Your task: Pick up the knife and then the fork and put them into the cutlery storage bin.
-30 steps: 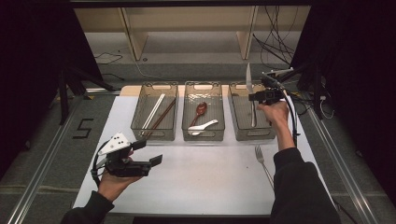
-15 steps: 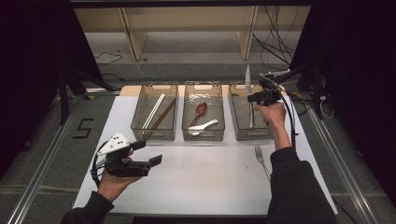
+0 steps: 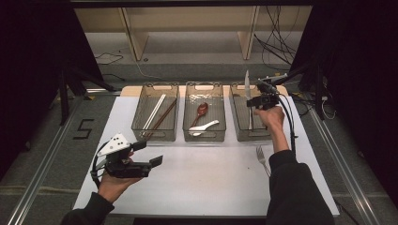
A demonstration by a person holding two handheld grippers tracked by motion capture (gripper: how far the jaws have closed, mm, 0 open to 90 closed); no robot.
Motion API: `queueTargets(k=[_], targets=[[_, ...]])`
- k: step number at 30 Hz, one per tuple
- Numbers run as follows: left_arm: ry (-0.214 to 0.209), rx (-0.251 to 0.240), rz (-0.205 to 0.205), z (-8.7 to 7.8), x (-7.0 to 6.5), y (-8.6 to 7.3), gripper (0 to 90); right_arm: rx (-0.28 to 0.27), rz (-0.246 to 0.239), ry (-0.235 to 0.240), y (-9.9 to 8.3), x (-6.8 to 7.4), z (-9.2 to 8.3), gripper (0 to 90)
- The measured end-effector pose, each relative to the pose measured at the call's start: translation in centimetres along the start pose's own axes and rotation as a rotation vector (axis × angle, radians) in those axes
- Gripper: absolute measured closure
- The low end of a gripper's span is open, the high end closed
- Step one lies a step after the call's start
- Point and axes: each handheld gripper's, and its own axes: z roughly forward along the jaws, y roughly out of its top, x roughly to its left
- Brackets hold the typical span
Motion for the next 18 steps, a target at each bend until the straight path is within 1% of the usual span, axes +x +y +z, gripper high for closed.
queueTargets(k=[6,7,10,13,15,17,18], targets=[[0.0,-0.002,0.0,-0.1,0.0,0.0,14.0,0.02,0.006,-0.009,-0.5,-0.2,0.7,80.5],[0.001,-0.005,-0.005,0.0,0.0,0.0,14.0,0.025,0.007,-0.009,-0.5,-0.2,0.8,80.2],[-0.002,0.001,-0.002,0.0,0.0,0.0,14.0,0.028,0.008,0.005,-0.6,-0.2,0.9,79.2],[-0.004,0.0,-0.002,0.0,0.0,0.0,14.0,0.007,0.023,0.027,-0.4,-0.4,0.3,74.1],[-0.004,0.002,-0.002,0.0,0.0,0.0,14.0,0.008,0.007,0.027,-0.4,-0.3,-0.1,71.5],[-0.005,0.001,-0.002,0.0,-0.1,0.0,14.0,0.011,-0.003,0.024,-0.4,-0.4,-0.5,65.3],[-0.005,0.002,-0.002,0.1,-0.1,0.0,14.0,0.014,-0.011,0.023,-0.4,-0.5,-0.6,63.7]])
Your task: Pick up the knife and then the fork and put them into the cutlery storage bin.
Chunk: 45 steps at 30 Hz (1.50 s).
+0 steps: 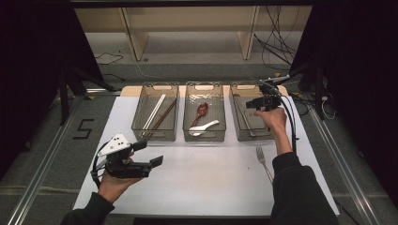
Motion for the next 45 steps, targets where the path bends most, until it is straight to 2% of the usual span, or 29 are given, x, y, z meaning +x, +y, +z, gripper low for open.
queueTargets(k=[5,9,14,18,23,28,34,39,45], targets=[[-0.004,-0.001,0.0,0.0,0.1,0.0,14.0,0.029,-0.064,0.014,-0.3,0.3,-1.0,48.2],[-0.002,-0.005,-0.002,-0.1,0.1,0.0,14.0,0.039,-0.129,0.035,-0.9,1.0,-2.4,40.3],[0.003,0.001,0.004,-0.1,0.1,-0.1,13.9,0.041,-0.212,0.066,-2.3,2.1,-4.3,37.1],[0.007,0.0,0.005,-0.1,0.2,-0.1,13.9,0.06,-0.258,0.081,-3.8,2.8,-5.5,35.2],[0.01,-0.002,0.006,-0.2,0.2,-0.1,14.0,0.046,-0.252,0.112,-5.5,3.0,-6.4,33.7],[0.011,0.0,0.006,-0.1,0.2,-0.2,13.9,0.036,-0.244,0.114,-6.8,2.9,-6.9,32.8],[0.012,-0.001,0.008,-0.2,0.2,-0.1,13.9,0.068,-0.247,0.113,-8.4,2.4,-7.4,31.4],[0.034,-0.004,0.015,-0.2,0.5,-0.3,13.9,0.084,-0.235,0.109,-9.6,1.9,-7.7,31.4],[0.04,-0.003,0.025,-0.3,0.5,-0.3,13.9,0.137,-0.235,0.08,-11.0,1.3,-7.6,31.4]])
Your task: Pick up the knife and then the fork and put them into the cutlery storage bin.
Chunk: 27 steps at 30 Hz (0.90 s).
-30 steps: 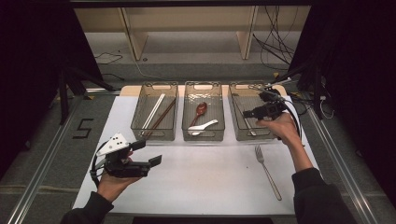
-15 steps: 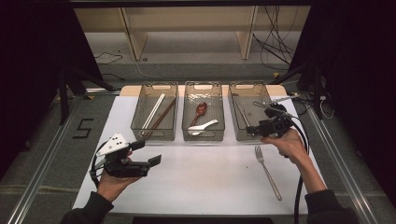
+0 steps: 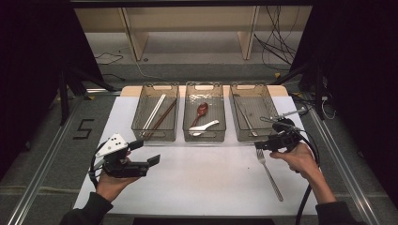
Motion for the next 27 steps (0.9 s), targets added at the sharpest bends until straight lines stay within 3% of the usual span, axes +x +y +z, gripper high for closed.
queueTargets(k=[6,16,27], targets=[[0.001,0.004,0.013,0.0,-0.1,0.0,13.8,0.067,0.007,-0.008,-1.2,-0.1,0.6,32.5],[-0.001,0.001,0.008,-0.1,0.0,0.0,13.7,0.192,-0.024,-0.038,-3.6,-0.1,2.0,39.6],[0.002,-0.006,0.008,-0.2,0.0,0.0,13.7,0.268,-0.054,-0.041,-4.9,0.1,2.7,51.0]])
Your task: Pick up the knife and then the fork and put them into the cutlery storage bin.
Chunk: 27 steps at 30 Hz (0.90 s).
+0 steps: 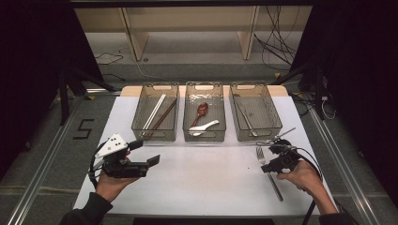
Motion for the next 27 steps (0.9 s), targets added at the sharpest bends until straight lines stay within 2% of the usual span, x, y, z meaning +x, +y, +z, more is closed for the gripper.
queueTargets(k=[5,16,27], targets=[[-0.001,0.004,0.006,0.0,-0.1,0.0,13.7,0.031,-0.003,-0.023,-0.2,0.1,0.3,55.7],[-0.005,0.007,0.01,0.0,-0.1,0.0,13.6,0.091,-0.023,-0.028,-0.4,0.2,1.1,65.7],[-0.003,0.012,0.014,0.1,-0.2,-0.1,13.6,0.116,-0.054,-0.033,-0.4,0.4,1.3,73.9]])
